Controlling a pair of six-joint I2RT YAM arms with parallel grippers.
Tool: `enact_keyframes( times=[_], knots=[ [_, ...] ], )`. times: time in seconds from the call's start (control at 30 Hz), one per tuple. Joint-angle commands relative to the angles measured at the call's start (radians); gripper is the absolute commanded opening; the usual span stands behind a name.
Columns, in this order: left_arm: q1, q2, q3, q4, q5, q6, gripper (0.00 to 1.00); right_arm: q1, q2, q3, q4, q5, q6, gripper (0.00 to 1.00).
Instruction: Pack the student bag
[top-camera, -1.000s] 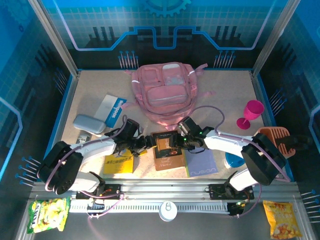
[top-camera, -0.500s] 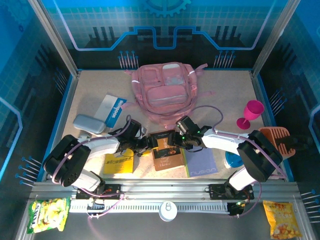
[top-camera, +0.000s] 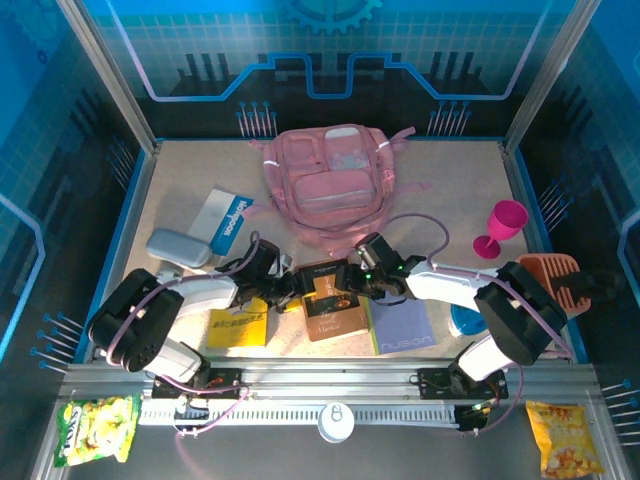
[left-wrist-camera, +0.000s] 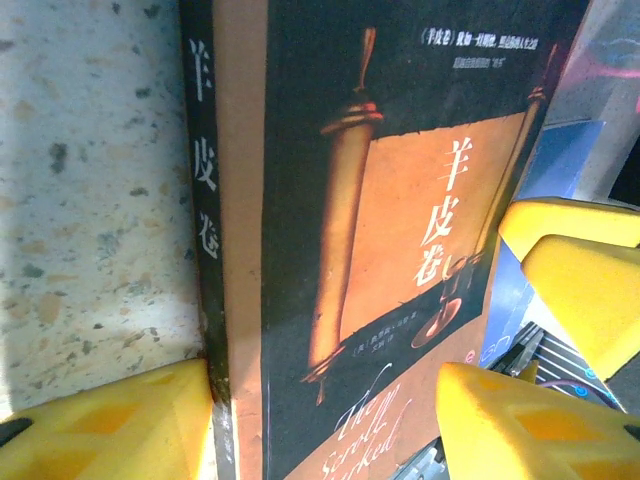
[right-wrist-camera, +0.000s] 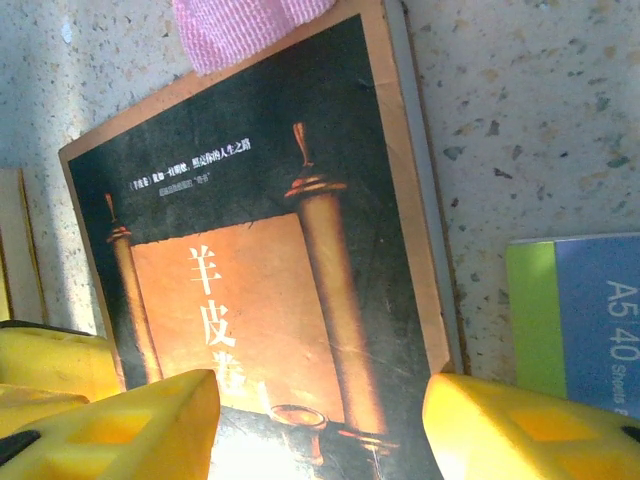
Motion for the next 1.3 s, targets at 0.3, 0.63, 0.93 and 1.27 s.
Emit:
enact_keyframes(
  times=[0.3,0.63,0.93,1.27],
  knots=[
    [-0.023,-0.105,-0.073,0.282,0.173,-0.022,0.43,-0.013,0.129,-0.058,-0.005,-0.018,0.031,0.54],
    [-0.024,0.008,-0.165,0.631,0.09,-0.158,0.36,-0.015,0.148,-0.06,-0.024,-0.008,0.045,0.53],
    [-0.024,-0.095,-0.203,0.561,-0.018,-0.127,0.31,-0.015,0.131,-0.057,-0.067,0.016,0.04,0.5],
    [-0.024,-0.274,-0.186,0.318,-0.101,-0.039,0.32,-0.013,0.069,-0.062,-0.038,-0.043,0.055,0.49]
  ],
)
